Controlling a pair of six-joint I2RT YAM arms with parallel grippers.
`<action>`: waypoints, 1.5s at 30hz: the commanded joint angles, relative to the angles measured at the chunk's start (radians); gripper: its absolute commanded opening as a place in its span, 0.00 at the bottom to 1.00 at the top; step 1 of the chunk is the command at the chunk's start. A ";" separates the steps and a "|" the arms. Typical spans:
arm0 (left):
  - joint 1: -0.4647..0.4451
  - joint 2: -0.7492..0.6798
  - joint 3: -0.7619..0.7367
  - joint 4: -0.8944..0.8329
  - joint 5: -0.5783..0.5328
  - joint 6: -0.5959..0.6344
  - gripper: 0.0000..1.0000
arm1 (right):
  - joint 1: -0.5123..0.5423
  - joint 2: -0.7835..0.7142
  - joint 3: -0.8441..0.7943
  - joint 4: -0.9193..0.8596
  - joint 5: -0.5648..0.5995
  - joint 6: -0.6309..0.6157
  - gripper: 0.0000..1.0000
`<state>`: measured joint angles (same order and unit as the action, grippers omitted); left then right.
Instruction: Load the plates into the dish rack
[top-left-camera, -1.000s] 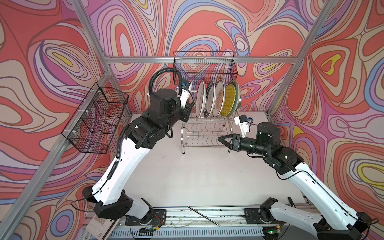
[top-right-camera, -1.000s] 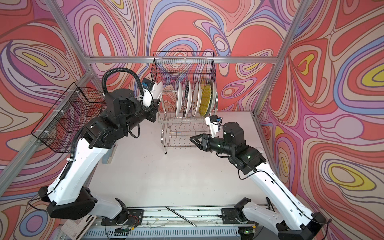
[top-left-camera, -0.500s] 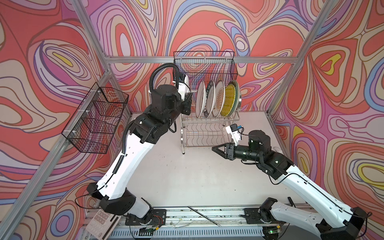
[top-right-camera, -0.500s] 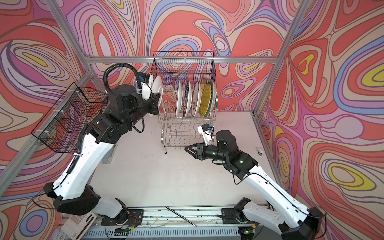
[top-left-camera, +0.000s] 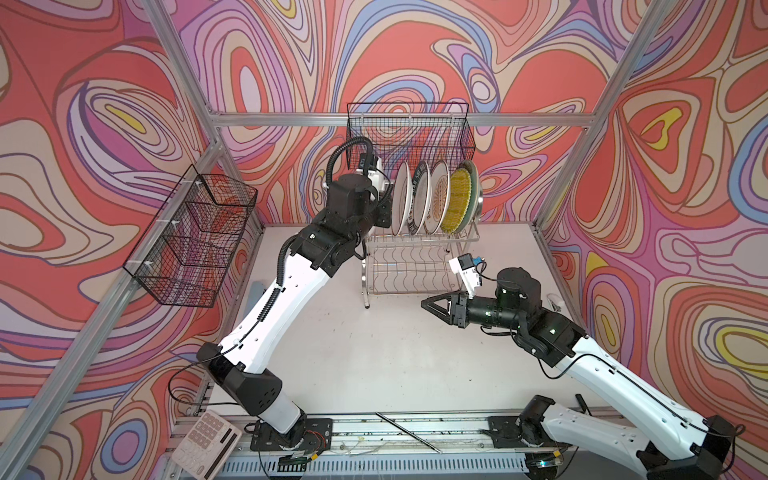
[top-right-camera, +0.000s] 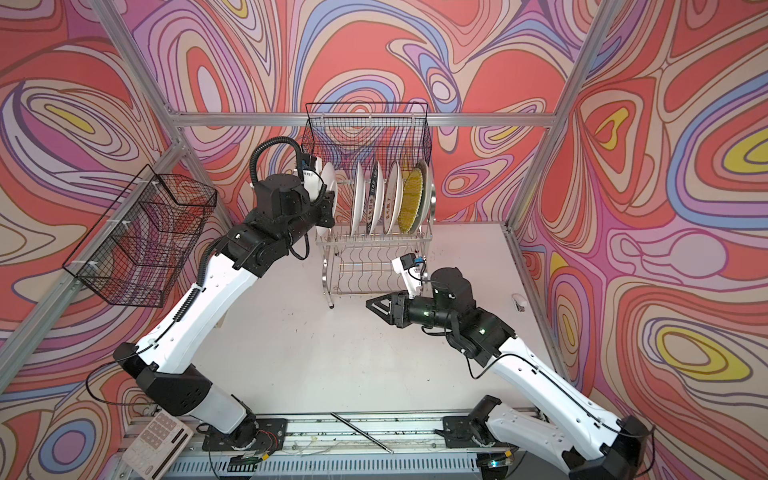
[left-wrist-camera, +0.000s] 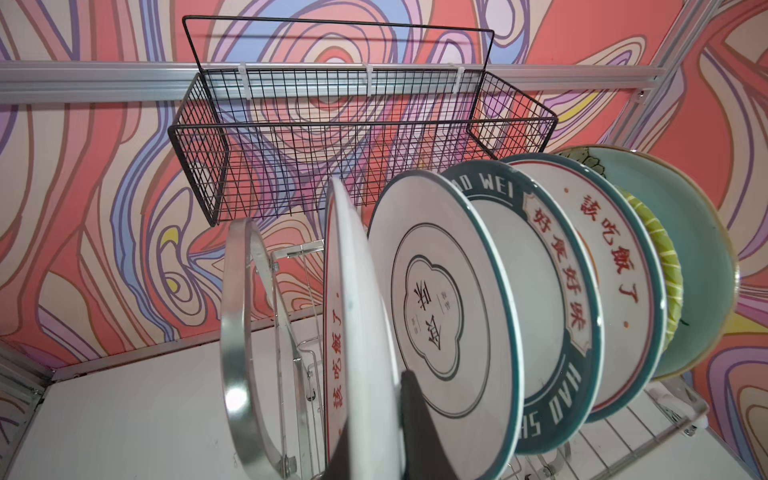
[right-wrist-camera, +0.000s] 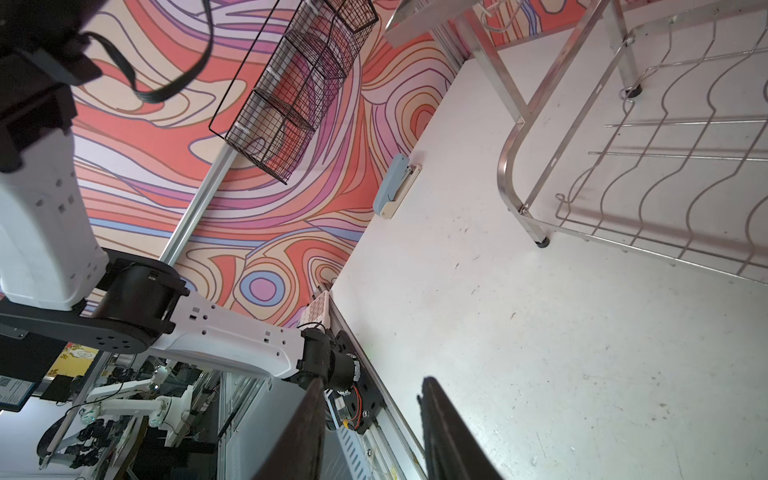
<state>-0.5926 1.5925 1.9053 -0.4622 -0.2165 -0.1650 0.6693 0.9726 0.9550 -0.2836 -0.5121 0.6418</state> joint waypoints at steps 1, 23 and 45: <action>0.013 0.010 0.001 0.103 0.017 -0.041 0.00 | 0.005 -0.023 -0.011 0.014 0.013 0.005 0.39; 0.040 0.078 0.018 0.165 -0.013 -0.087 0.00 | 0.007 -0.046 -0.010 0.009 0.024 0.026 0.39; 0.066 0.096 -0.018 0.192 -0.028 -0.168 0.00 | 0.009 -0.029 -0.003 -0.002 0.034 0.030 0.39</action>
<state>-0.5373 1.6875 1.8904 -0.3408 -0.2317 -0.2989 0.6712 0.9432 0.9485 -0.2840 -0.4927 0.6739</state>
